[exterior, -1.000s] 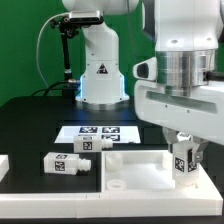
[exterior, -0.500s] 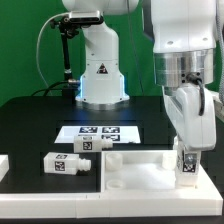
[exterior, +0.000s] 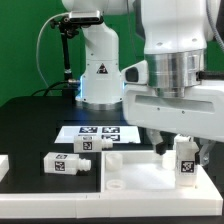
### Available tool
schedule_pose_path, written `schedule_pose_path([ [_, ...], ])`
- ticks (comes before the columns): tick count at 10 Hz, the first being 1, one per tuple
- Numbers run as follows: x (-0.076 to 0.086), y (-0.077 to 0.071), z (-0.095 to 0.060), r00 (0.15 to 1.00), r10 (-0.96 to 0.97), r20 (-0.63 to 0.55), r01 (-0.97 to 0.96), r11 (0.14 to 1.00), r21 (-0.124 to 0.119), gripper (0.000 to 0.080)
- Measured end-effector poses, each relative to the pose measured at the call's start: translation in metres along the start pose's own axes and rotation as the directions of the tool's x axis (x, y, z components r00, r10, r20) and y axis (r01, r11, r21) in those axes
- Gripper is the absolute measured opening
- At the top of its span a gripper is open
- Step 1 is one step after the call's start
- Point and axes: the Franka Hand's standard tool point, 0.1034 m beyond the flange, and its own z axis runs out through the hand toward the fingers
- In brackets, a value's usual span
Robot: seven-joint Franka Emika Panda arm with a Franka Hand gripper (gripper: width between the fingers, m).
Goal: Assemble one leg
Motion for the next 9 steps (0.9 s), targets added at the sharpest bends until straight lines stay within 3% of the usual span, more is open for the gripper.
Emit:
schedule_pose_path([
  [1, -0.001, 0.000, 0.000, 0.999, 0.034, 0.000, -0.034, 0.999, 0.000, 0.0646],
  [4, 0.000, 0.000, 0.000, 0.973, -0.232, -0.006, 0.231, 0.973, -0.014, 0.0649],
  [5, -0.006, -0.009, -0.001, 0.908, -0.418, -0.017, 0.418, 0.908, -0.022, 0.0649],
  [7, -0.006, -0.010, 0.000, 0.904, -0.428, -0.022, 0.427, 0.904, -0.022, 0.0649],
  [8, -0.006, -0.010, 0.000, 0.904, -0.427, -0.022, 0.427, 0.904, -0.023, 0.0553],
  [9, -0.006, -0.010, 0.000, 0.931, -0.365, -0.023, 0.365, 0.931, -0.019, 0.0370],
])
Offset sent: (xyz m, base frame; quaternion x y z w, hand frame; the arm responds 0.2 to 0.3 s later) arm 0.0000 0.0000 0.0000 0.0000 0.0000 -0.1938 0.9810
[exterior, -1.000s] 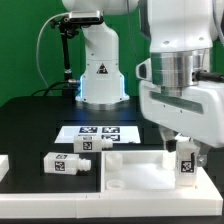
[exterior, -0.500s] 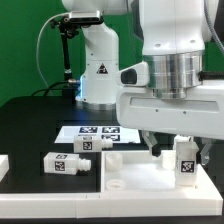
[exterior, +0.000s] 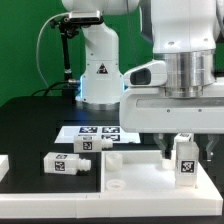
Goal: Assemble one leg
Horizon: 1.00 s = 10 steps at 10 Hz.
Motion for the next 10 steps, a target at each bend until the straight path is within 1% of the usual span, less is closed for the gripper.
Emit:
schedule_pose_path([
  [1, -0.0001, 0.0002, 0.0002, 0.997, 0.076, 0.000, -0.076, 0.997, -0.001, 0.0370],
  [2, 0.0000, 0.0007, 0.0003, 0.993, 0.118, 0.000, -0.118, 0.993, -0.001, 0.0287],
  [4, 0.0002, 0.0016, 0.0006, 0.950, 0.311, -0.001, -0.311, 0.950, -0.003, 0.0287],
  [5, -0.0004, 0.0023, 0.0007, 0.900, 0.435, 0.001, -0.435, 0.900, -0.008, 0.0287],
  [6, -0.0026, 0.0043, -0.0003, 0.799, 0.601, 0.024, -0.600, 0.799, -0.038, 0.0287],
  [7, -0.0005, 0.0051, -0.0012, 0.629, 0.776, 0.042, -0.775, 0.630, -0.047, 0.0287],
  [8, 0.0016, 0.0035, 0.0001, 0.463, 0.885, 0.053, -0.884, 0.465, -0.040, 0.0287],
  [9, 0.0014, 0.0042, 0.0012, 0.349, 0.935, 0.060, -0.935, 0.352, -0.043, 0.0287],
  [10, 0.0019, 0.0058, 0.0014, 0.272, 0.960, 0.068, -0.960, 0.276, -0.049, 0.0287],
])
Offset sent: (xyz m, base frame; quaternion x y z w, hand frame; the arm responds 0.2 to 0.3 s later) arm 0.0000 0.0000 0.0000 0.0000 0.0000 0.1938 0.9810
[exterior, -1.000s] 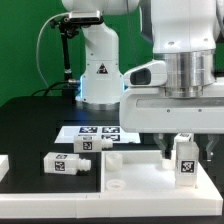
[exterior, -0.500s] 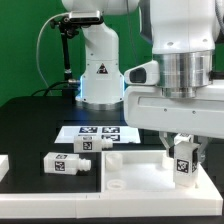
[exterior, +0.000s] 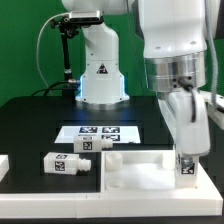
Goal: Assemble one leg
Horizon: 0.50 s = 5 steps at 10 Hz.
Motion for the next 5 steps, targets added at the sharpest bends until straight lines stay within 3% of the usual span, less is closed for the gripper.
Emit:
schedule_pose_path([
  [1, -0.001, 0.000, 0.000, 0.999, 0.036, -0.001, -0.036, 0.999, 0.001, 0.0287],
  [2, -0.001, 0.000, 0.000, 1.000, -0.028, -0.003, 0.028, 1.000, 0.001, 0.0360],
  [3, -0.004, 0.001, 0.001, 0.988, -0.153, -0.015, 0.153, 0.988, -0.004, 0.0360],
  [4, -0.007, 0.000, 0.001, 0.946, -0.323, -0.018, 0.323, 0.947, 0.003, 0.0543],
  [5, -0.011, -0.001, 0.001, 0.850, -0.526, -0.028, 0.526, 0.850, 0.006, 0.0616],
])
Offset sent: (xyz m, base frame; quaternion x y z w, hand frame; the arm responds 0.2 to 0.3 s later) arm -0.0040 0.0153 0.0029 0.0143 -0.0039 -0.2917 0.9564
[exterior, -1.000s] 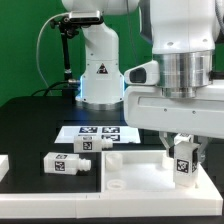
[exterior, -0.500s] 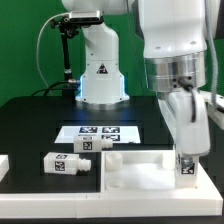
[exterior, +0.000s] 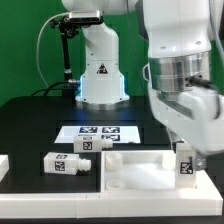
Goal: Assemble one leg
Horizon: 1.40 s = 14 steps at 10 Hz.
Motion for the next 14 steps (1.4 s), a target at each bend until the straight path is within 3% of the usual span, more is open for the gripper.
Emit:
schedule_pose_path([
  [1, -0.006, -0.001, 0.000, 0.981, -0.192, 0.001, 0.192, 0.981, -0.003, 0.0616],
  [2, -0.013, -0.004, -0.002, 0.984, -0.180, -0.014, 0.180, 0.984, 0.012, 0.0644],
  [5, -0.007, -0.001, -0.001, 0.894, -0.447, -0.022, 0.447, 0.894, -0.005, 0.0649],
  [7, 0.005, 0.001, -0.003, 0.611, -0.791, -0.028, 0.790, 0.611, -0.045, 0.0649],
  [8, 0.008, 0.001, -0.001, 0.515, -0.856, -0.032, 0.855, 0.516, -0.052, 0.0649],
  [9, 0.008, 0.001, -0.001, 0.557, -0.830, -0.034, 0.828, 0.558, -0.050, 0.0649],
  [11, 0.008, 0.002, -0.001, 0.590, -0.806, -0.036, 0.805, 0.591, -0.048, 0.0390],
  [12, 0.008, 0.002, -0.001, 0.666, -0.745, -0.040, 0.744, 0.667, -0.044, 0.0283],
  [14, 0.009, 0.002, -0.001, 0.769, -0.637, -0.046, 0.636, 0.771, -0.039, 0.0285],
])
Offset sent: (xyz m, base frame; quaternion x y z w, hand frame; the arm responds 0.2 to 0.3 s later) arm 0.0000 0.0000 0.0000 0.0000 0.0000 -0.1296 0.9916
